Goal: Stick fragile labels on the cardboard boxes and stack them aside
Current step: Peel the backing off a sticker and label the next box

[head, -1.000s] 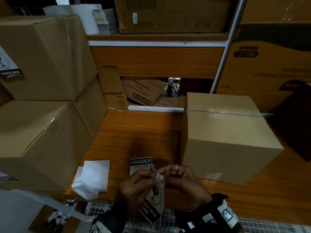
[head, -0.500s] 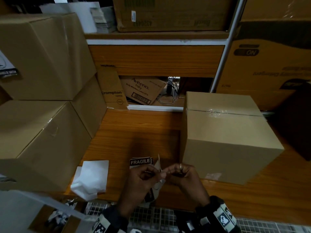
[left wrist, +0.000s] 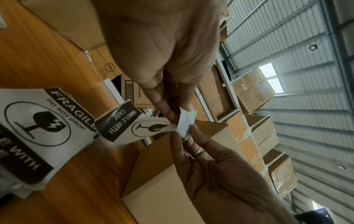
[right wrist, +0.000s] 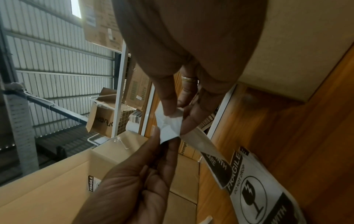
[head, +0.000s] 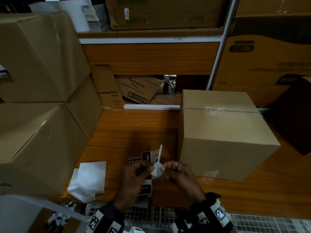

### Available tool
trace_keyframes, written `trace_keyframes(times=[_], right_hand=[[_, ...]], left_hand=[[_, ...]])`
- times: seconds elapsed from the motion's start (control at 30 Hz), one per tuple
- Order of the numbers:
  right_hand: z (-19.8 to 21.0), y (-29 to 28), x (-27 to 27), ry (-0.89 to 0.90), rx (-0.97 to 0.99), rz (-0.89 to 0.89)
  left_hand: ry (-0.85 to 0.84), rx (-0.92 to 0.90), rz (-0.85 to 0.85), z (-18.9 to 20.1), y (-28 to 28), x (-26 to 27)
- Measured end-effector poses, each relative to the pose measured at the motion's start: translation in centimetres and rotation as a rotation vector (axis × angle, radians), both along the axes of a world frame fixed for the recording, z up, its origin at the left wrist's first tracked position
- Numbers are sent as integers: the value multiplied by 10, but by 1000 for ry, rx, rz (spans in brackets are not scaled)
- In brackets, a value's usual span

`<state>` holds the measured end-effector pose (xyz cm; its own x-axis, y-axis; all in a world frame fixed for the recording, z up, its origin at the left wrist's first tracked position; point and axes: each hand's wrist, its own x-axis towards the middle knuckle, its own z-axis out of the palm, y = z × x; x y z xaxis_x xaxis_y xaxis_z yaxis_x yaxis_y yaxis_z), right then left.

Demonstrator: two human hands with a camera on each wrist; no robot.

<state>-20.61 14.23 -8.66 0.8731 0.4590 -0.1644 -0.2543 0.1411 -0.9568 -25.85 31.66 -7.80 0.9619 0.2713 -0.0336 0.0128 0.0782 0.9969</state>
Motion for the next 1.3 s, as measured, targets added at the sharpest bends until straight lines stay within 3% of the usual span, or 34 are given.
trace_keyframes(times=[0.27,0.57,0.87,1.07,1.23,1.3], right_hand=[[-2,7,-1,206,118,-38],[-5,7,2,-172,20,-72],[10,6,2,-272,-2,-55],[6,2,8,-243,4,-61],[2,0,11,-227,-6,-40],[3,0,11,-240,-30,-36]], left_hand=[[92,-106,32,-2,6,-2],[97,51,-54,5,16,10],[-12,144,-21,7,3,12],[63,84,-68,9,1,11],[134,-144,-80,12,-5,8],[106,-138,-68,18,-5,9]])
